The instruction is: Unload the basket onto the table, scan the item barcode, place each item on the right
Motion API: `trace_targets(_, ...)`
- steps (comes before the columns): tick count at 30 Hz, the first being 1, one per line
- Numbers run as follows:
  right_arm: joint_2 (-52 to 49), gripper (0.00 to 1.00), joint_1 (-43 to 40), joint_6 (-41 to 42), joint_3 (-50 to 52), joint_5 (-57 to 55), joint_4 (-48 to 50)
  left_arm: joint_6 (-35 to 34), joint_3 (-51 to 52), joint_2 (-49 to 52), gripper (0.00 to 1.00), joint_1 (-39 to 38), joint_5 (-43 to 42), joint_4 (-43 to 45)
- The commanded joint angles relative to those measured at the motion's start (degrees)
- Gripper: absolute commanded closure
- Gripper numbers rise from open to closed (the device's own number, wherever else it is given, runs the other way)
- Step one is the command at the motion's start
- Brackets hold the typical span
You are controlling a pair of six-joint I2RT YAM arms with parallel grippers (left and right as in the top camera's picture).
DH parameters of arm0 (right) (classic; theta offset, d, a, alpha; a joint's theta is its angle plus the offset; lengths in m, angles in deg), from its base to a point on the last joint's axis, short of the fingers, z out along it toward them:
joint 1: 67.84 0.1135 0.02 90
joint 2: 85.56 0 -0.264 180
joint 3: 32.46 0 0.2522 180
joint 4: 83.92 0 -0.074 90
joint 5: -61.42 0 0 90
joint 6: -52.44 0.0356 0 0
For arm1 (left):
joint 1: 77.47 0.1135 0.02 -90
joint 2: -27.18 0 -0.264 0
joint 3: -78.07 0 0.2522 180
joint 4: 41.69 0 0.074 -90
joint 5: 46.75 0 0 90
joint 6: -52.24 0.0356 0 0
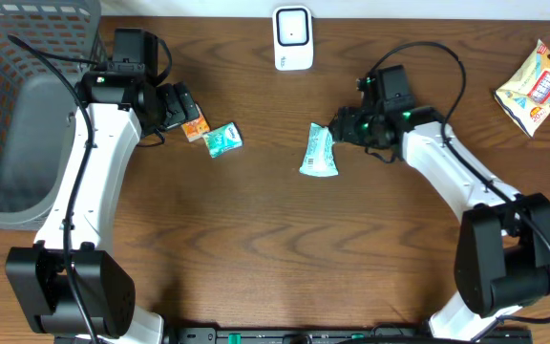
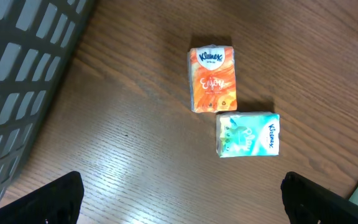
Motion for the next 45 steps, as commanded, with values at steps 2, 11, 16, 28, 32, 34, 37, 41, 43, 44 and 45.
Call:
trace_targets(2, 1.11, 0.15, 0.00, -0.66, -1.03, 2.08, -1.70, 0.35, -0.26, 0.26, 0.00, 0.20, 0.74, -0.15)
trace_targets(11, 1.11, 0.01, 2.29, -0.66, -0.11, 1.84, -2.67, 0.35, -0.26, 0.26, 0.00, 0.20, 0.74, -0.15)
trace_targets(16, 1.11, 0.01, 2.60, -0.66, -0.09, 1.84, -2.45, 0.37, -0.26, 0.26, 0.00, 0.20, 0.74, -0.15)
trace_targets(28, 1.11, 0.01, 2.71, -0.61, -0.09, 1.90, -2.45, 0.37, -0.26, 0.26, 0.00, 0.20, 0.74, -0.15)
trace_targets(32, 1.11, 0.01, 2.99, -0.63, -0.09, 1.86, -2.27, 0.35, -0.26, 0.26, 0.00, 0.20, 0.74, -0.15)
trace_targets(34, 1.11, 0.01, 2.97, -0.66, -0.09, 1.40, -1.88, 0.37, -0.26, 0.26, 0.00, 0.20, 0.74, -0.15)
trace_targets(37, 1.11, 0.01, 2.95, -0.66, -0.09, -0.31, -0.81, 0.35, -0.26, 0.26, 0.00, 0.20, 0.74, -0.15)
trace_targets(41, 1.11, 0.01, 2.62, -0.61, -0.09, -2.82, -0.72, 0.35, -0.26, 0.26, 0.00, 0.20, 0.74, -0.15)
trace_targets(43, 1.11, 0.01, 2.38, -0.63, -0.09, -4.00, -0.72, 0.35, -0.26, 0.26, 0.00, 0.20, 0.74, -0.15)
trace_targets(44, 1.11, 0.01, 2.14, -0.63, -0.09, -4.59, -0.72, 0.35, -0.26, 0.26, 0.00, 0.20, 0.74, -0.15)
trace_targets(45, 1.11, 0.01, 1.86, -0.63, -0.09, -5.20, -0.74, 0.35, -0.26, 0.26, 0.00, 0.20, 0.74, -0.15)
